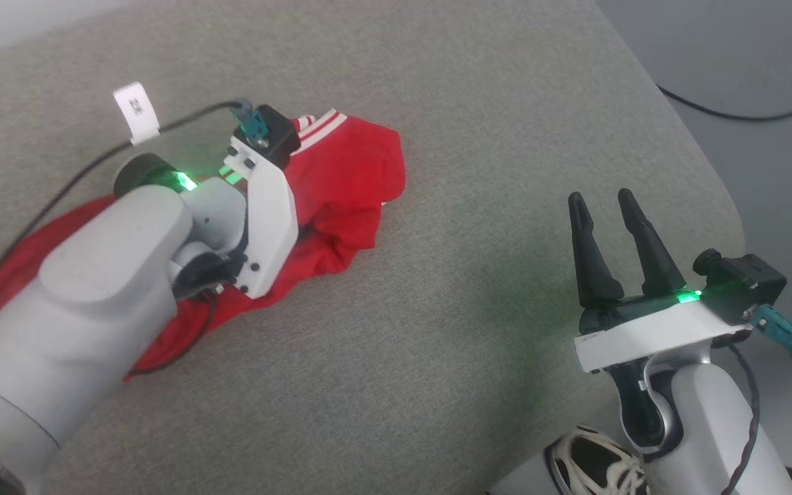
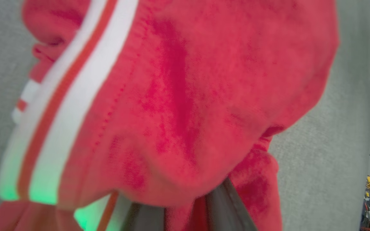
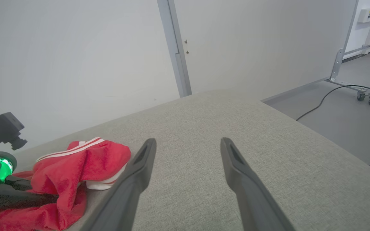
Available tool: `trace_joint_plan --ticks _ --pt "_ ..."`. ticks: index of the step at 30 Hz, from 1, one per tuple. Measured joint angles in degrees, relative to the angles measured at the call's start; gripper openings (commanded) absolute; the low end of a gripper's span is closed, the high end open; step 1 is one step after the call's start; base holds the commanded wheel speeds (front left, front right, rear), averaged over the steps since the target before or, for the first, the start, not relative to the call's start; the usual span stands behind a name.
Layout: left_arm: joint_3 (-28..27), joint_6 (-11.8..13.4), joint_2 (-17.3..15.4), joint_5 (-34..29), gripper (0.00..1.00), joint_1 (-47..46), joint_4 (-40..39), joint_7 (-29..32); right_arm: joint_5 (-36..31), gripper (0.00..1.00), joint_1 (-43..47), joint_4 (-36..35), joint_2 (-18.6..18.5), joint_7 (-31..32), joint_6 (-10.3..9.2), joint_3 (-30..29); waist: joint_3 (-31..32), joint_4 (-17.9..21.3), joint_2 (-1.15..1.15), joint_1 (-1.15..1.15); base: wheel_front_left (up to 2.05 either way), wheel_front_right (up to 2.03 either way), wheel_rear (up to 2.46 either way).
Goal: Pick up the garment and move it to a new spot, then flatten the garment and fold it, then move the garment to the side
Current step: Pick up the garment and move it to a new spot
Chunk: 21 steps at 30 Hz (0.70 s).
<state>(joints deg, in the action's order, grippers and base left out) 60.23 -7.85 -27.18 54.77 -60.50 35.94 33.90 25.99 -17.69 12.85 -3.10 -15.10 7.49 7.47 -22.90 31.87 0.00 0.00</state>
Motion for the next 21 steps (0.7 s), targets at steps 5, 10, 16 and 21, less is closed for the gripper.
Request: trace_joint_plan --ticks 5,10,16,21 --pt "3.44 -0.24 -0.71 2.01 0.0 -2.74 1.14 1.08 0.54 1.0 -0.04 -0.21 0.02 0.0 0.0 0.3 -1.44 0.96 0.0 0.0 0.0 0.0 0.0" --pt "6.35 -0.33 0.08 2.67 1.0 -3.68 1.77 -2.92 -0.82 1.0 -0.24 -0.43 0.08 0.0 0.0 -0.02 -1.13 -0.76 0.0 0.0 0.0 0.0 0.0" --pt "8.78 -0.26 1.41 3.74 1.0 -3.7 1.53 -11.13 -4.57 1.0 -0.38 0.09 0.09 0.0 0.0 -1.34 0.67 -5.1 0.0 0.0 0.0 0.0 0.0" --pt "9.57 0.29 -0.14 6.31 1.0 -3.05 -0.43 -20.12 -8.09 1.0 -0.58 0.75 0.11 0.01 0.0 -2.0 3.1 -9.92 0.0 0.0 0.0 0.0 0.0"
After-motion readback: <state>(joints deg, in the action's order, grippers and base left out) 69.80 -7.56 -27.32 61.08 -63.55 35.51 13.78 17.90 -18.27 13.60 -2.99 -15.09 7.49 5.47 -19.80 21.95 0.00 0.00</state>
